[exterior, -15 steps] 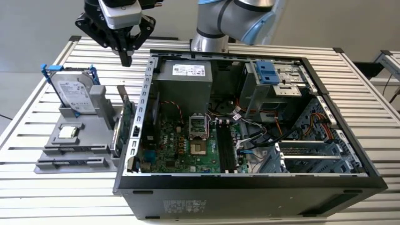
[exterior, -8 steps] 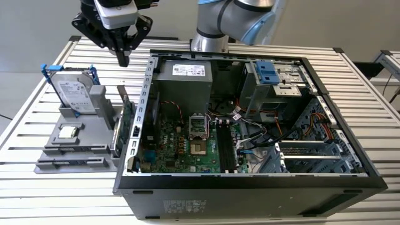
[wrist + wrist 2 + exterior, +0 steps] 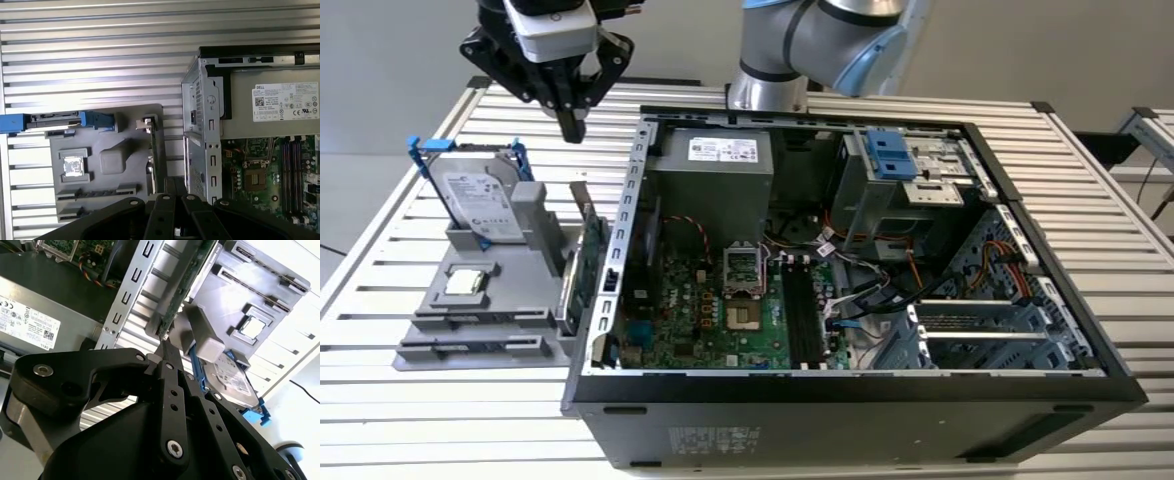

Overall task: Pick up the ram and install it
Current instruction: 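Reach for the ram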

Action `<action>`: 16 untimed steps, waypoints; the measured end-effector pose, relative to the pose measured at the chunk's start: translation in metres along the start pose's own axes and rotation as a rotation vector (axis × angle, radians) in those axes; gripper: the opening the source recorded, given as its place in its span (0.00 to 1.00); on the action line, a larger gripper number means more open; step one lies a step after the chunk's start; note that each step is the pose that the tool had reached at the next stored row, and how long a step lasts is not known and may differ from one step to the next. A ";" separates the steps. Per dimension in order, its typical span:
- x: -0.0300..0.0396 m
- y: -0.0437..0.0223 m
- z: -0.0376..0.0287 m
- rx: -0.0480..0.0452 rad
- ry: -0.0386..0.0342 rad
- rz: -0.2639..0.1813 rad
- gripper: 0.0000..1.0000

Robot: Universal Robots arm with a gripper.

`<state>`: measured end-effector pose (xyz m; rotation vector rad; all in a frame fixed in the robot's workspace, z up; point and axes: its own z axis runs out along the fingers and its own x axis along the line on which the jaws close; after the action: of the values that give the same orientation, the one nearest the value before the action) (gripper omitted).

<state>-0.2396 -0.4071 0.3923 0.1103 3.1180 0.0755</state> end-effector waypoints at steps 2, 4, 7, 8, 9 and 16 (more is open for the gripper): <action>0.0027 -0.0004 0.0000 -0.0001 -0.0001 0.000 0.00; 0.0054 -0.0008 -0.0001 0.0000 0.0000 0.000 0.00; 0.0091 -0.0013 -0.0002 0.0000 0.0000 0.000 0.00; 0.0103 -0.0015 -0.0002 0.0000 0.0000 0.000 0.00; 0.0114 -0.0017 -0.0002 -0.0001 0.0000 0.000 0.00; 0.0192 -0.0028 -0.0004 0.0000 0.0000 0.000 0.00</action>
<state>-0.2590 -0.4086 0.3923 0.1103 3.1180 0.0756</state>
